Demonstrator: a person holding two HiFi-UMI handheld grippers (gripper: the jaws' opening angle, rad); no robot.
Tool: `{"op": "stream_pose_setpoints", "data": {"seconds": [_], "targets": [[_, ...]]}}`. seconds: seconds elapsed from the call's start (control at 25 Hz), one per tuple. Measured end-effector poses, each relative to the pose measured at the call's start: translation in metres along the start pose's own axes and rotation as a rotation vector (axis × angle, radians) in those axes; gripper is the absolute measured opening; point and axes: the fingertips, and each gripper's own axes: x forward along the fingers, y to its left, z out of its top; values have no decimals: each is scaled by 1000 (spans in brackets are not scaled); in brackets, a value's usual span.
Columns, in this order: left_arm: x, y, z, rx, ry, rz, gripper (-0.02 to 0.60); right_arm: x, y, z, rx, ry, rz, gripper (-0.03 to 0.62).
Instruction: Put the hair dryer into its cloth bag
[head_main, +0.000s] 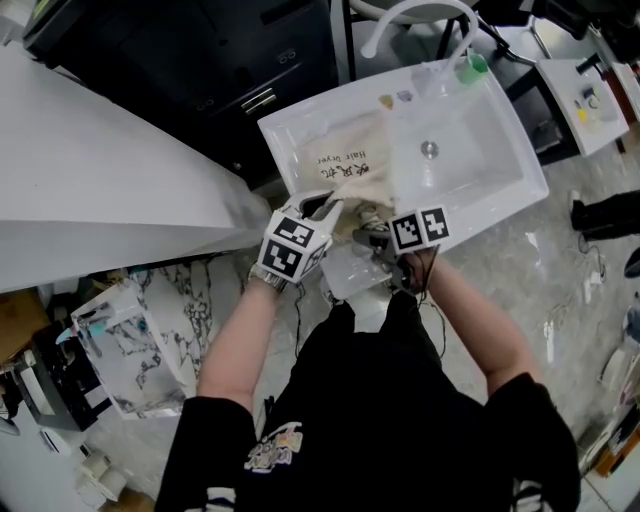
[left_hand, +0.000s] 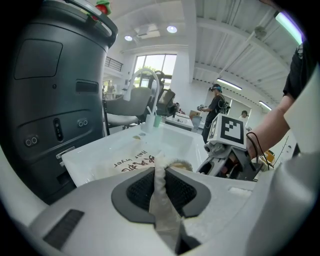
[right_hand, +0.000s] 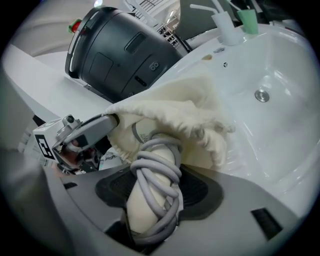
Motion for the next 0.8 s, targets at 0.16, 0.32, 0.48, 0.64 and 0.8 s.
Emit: {"op": "stream_pose_setpoints", "data": {"seconds": [0.16,0.32,0.48,0.64,0.8], "targets": [[-2,-1,0,-11,1,-10,52,11,-3,22,9,-62,-19,249],[-3,-3,-2,-25,-3,-22,52,24,-6,42,17,-137,-42,249],[-7,-2,0,-26,-9,-31,52,33,-8,61,2,-200,-79,249],[-10,1,-1,-47,-13,-40,52,41,-10,77,21,-254,-78,249],[-10,0,-4,-57,-12,-51,52,48,-13,86,38,-289,-73,249]]}}
